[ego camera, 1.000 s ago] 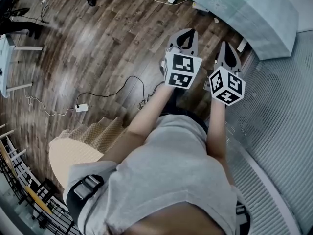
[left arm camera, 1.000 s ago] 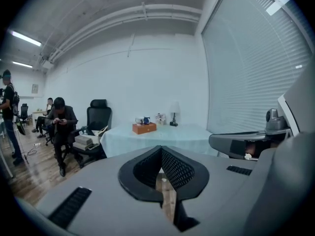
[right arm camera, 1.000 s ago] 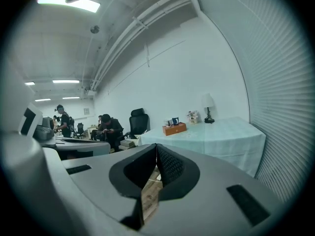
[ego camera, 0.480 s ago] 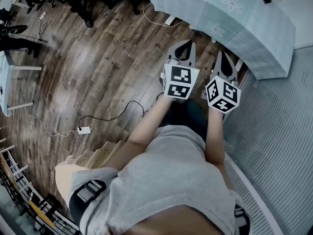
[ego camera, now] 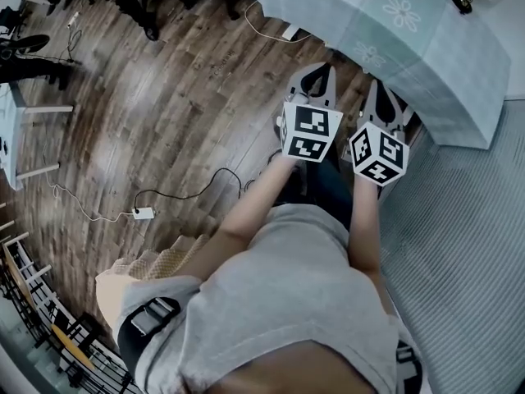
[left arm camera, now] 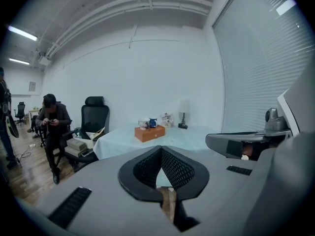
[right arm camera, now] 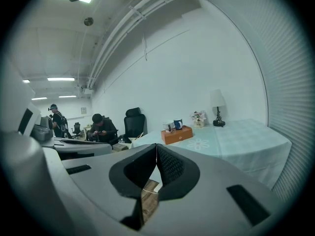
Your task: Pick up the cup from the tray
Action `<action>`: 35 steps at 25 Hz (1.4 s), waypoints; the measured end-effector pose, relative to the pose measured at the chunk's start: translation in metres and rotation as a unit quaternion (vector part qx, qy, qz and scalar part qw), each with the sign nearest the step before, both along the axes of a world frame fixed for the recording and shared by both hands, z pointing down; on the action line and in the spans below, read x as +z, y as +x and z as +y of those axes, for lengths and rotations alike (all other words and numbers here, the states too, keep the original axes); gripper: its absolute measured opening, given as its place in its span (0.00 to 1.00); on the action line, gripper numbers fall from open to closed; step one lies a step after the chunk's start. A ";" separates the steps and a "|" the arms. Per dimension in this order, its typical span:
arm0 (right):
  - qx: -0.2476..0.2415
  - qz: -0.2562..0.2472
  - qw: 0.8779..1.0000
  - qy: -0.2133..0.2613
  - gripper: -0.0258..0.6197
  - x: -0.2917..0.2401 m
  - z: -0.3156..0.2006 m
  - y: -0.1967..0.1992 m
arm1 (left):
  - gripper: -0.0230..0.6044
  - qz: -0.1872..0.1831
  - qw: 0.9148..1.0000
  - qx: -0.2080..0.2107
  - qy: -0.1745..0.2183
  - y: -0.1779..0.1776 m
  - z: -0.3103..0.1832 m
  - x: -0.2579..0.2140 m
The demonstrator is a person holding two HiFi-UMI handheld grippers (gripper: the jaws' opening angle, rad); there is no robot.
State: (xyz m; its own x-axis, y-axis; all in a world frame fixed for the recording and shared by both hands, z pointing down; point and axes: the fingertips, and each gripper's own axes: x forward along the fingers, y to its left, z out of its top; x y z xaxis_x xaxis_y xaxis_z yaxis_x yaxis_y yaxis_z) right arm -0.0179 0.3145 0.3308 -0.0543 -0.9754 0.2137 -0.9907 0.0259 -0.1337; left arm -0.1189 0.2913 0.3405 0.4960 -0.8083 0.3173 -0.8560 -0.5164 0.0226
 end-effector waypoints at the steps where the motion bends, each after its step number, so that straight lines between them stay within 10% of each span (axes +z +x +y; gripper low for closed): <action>1: -0.002 -0.001 1.000 0.000 0.05 0.001 -0.010 0.005 | 0.05 -0.001 1.000 0.000 0.000 0.005 -0.010 0.001; 35: -0.063 0.003 0.997 -0.033 0.05 0.019 -0.299 0.123 | 0.05 -0.017 0.999 -0.040 -0.034 0.128 -0.287 0.023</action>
